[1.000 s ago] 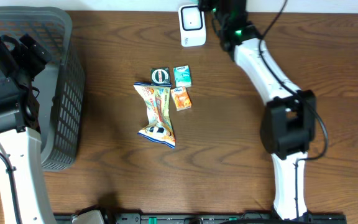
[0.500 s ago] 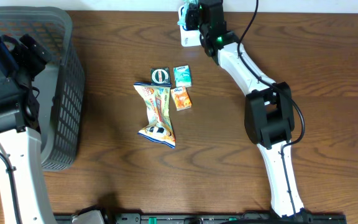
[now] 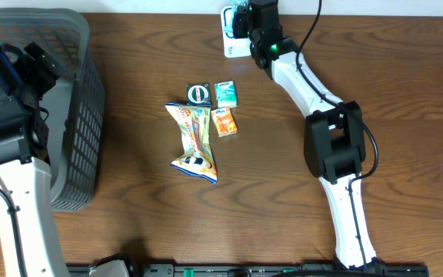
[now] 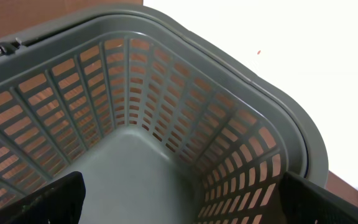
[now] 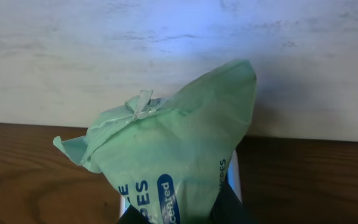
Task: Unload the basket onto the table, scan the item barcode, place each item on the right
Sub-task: 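Raise the light-green pack up to the scanner window, then carry the pack to the far right and drop it on the table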
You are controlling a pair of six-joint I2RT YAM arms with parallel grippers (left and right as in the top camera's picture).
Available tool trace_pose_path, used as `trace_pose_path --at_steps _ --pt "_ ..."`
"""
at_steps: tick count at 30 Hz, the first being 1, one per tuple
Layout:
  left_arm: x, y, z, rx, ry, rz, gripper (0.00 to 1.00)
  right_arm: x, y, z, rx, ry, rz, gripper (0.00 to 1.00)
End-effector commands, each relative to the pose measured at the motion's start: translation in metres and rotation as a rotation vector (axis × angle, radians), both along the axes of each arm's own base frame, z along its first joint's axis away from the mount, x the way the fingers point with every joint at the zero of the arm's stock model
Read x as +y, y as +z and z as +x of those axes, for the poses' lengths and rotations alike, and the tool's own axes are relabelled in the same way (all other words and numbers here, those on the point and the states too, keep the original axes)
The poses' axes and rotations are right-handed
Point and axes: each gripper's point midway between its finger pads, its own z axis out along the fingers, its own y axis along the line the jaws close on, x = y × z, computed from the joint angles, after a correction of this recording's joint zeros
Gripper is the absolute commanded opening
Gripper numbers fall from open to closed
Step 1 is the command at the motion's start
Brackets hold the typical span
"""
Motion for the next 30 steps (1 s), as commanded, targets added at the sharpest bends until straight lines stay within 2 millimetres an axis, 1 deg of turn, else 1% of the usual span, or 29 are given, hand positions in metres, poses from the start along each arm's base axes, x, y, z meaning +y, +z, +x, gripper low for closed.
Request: trace_pose_path --at_steps 1,2,4,6,7,9,11,12,15,17,18,19,20,21,22,24,26,27,28,30 --pt "0.002 0.007 0.000 -0.010 0.002 0.013 0.98 -0.033 0.063 0.008 -0.085 -0.081 0.047 0.01" --pt "0.002 0.007 0.000 -0.010 0.002 0.014 0.98 -0.043 0.071 0.009 -0.088 -0.107 0.055 0.01" --pt "0.002 0.007 0.000 -0.010 0.002 0.014 0.98 -0.071 0.088 0.009 -0.091 -0.159 0.057 0.01" --pt "0.002 0.007 0.000 -0.010 0.002 0.014 0.98 -0.105 0.100 0.007 -0.076 -0.222 0.040 0.01" --pt "0.002 0.007 0.000 -0.010 0.002 0.014 0.98 -0.128 0.104 0.004 -0.056 -0.267 0.024 0.01" --pt "0.002 0.007 0.000 -0.010 0.002 0.014 0.98 -0.173 0.101 -0.005 0.004 -0.365 -0.021 0.01" --pt "0.002 0.007 0.000 -0.010 0.002 0.014 0.98 -0.217 0.090 -0.017 0.084 -0.452 -0.080 0.01" --pt "0.002 0.007 0.000 -0.010 0.002 0.014 0.98 -0.238 0.081 -0.024 0.129 -0.490 -0.110 0.01" --pt "0.002 0.007 0.000 -0.010 0.002 0.014 0.98 -0.310 0.048 -0.055 0.298 -0.626 -0.213 0.01" --pt "0.002 0.007 0.000 -0.010 0.002 0.014 0.97 -0.352 0.032 -0.077 0.390 -0.713 -0.259 0.01" --pt "0.002 0.007 0.000 -0.010 0.002 0.014 0.98 -0.369 0.026 -0.086 0.425 -0.742 -0.269 0.01" --pt "0.002 0.007 0.000 -0.010 0.002 0.014 0.98 -0.389 0.018 -0.098 0.468 -0.775 -0.271 0.01" --pt "0.002 0.007 0.000 -0.010 0.002 0.014 0.98 -0.402 0.013 -0.105 0.495 -0.789 -0.265 0.03" --pt "0.002 0.007 0.000 -0.010 0.002 0.014 0.98 -0.416 0.007 -0.114 0.528 -0.802 -0.254 0.13" --pt "0.002 0.007 0.000 -0.010 0.002 0.014 0.98 -0.424 0.003 -0.120 0.551 -0.808 -0.241 0.27" --pt "0.002 0.007 0.000 -0.010 0.002 0.013 0.98 -0.439 -0.007 -0.133 0.603 -0.797 -0.184 0.46" --pt "0.002 0.007 0.000 -0.010 0.002 0.013 0.98 -0.443 -0.014 -0.139 0.635 -0.765 -0.117 0.83" --pt "0.002 0.007 0.000 -0.010 0.002 0.014 0.98 -0.443 -0.017 -0.142 0.649 -0.740 -0.074 0.90" --pt "0.002 0.007 0.000 -0.010 0.002 0.014 0.98 -0.441 -0.019 -0.143 0.658 -0.714 -0.030 0.96" --pt "0.002 0.007 0.000 -0.010 0.002 0.014 0.98 -0.435 -0.021 -0.142 0.667 -0.666 0.036 0.99"
